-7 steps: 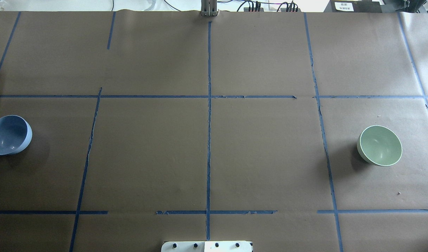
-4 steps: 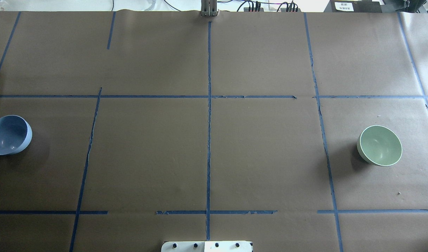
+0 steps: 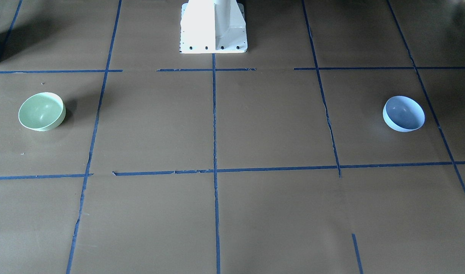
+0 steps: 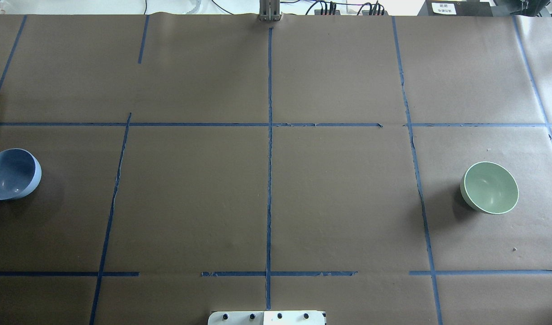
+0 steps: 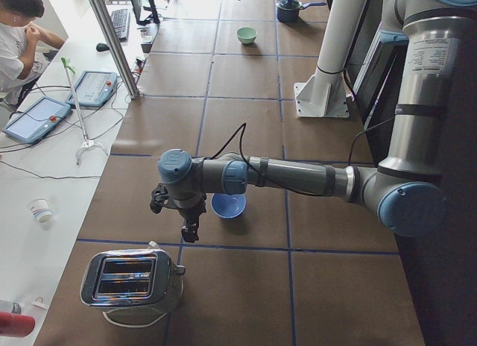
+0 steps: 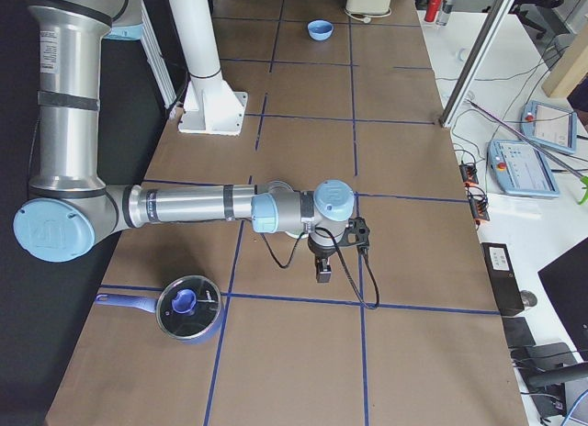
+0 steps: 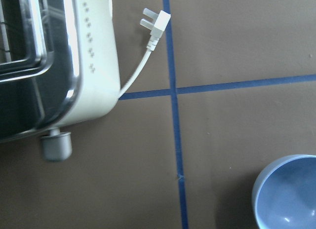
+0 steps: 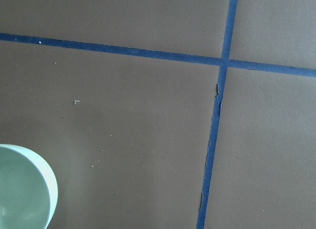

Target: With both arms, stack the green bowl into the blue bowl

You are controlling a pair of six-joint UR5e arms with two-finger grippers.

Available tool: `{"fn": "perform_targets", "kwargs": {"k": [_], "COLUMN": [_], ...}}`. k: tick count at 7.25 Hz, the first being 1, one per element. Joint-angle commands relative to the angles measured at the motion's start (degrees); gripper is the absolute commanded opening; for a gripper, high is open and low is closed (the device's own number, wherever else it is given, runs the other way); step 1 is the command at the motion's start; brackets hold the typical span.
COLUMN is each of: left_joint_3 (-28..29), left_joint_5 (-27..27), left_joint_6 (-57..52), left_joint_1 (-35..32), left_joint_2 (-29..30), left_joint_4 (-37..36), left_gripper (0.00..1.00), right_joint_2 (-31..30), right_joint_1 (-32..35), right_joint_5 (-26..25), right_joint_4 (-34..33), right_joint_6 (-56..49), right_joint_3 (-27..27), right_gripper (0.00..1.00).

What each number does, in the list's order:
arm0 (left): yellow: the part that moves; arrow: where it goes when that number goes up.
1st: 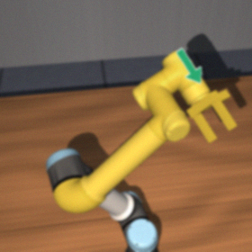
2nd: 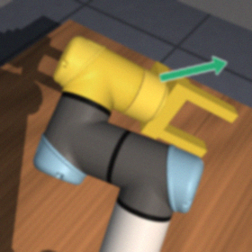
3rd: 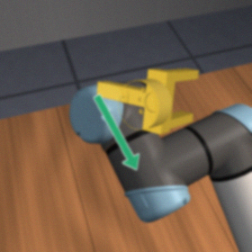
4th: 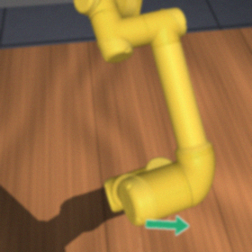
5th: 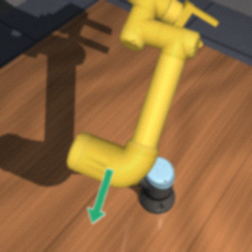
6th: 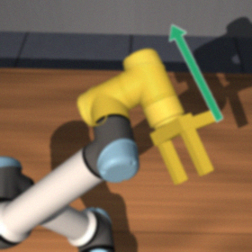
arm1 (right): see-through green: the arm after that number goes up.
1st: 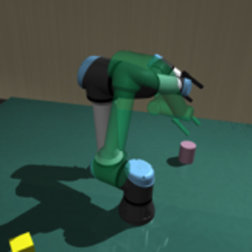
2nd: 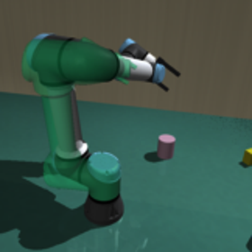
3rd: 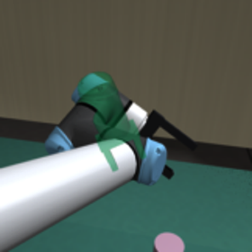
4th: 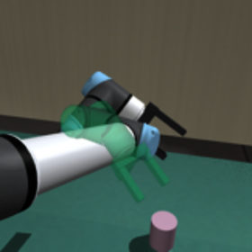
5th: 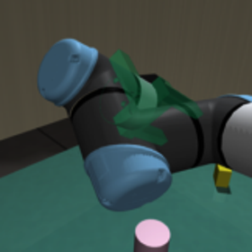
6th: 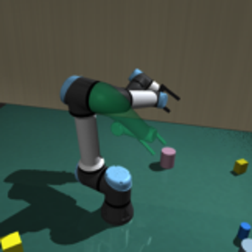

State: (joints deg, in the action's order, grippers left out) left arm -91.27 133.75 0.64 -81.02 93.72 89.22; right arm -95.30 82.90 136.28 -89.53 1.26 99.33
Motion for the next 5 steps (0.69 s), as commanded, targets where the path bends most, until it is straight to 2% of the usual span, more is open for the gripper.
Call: {"fn": "perform_targets", "kwargs": {"k": [1, 2, 5], "left_joint_3": [0.82, 2.83, 8.98], "left_joint_5": [0.02, 0.28, 0.2], "left_joint_6": [14.62, 15.88, 23.87], "left_joint_1": [8.4, 9.29, 15.43], "left_joint_2": [-2.64, -4.23, -3.81], "left_joint_4": [11.17, 16.19, 25.96], "left_gripper": [1.0, 1.0, 0.98], "right_joint_2": [-0.32, -0.67, -0.67], "right_joint_1": [-0.02, -0.02, -0.46], "right_joint_5": [0.39, 0.39, 0.74], "right_joint_4": [2.14, 3.47, 4.36], "right_joint_6": [0.14, 0.05, -0.03], "right_joint_3": [-0.18, -0.71, -1.24], "right_gripper": [1.0, 1.0, 1.0]}}
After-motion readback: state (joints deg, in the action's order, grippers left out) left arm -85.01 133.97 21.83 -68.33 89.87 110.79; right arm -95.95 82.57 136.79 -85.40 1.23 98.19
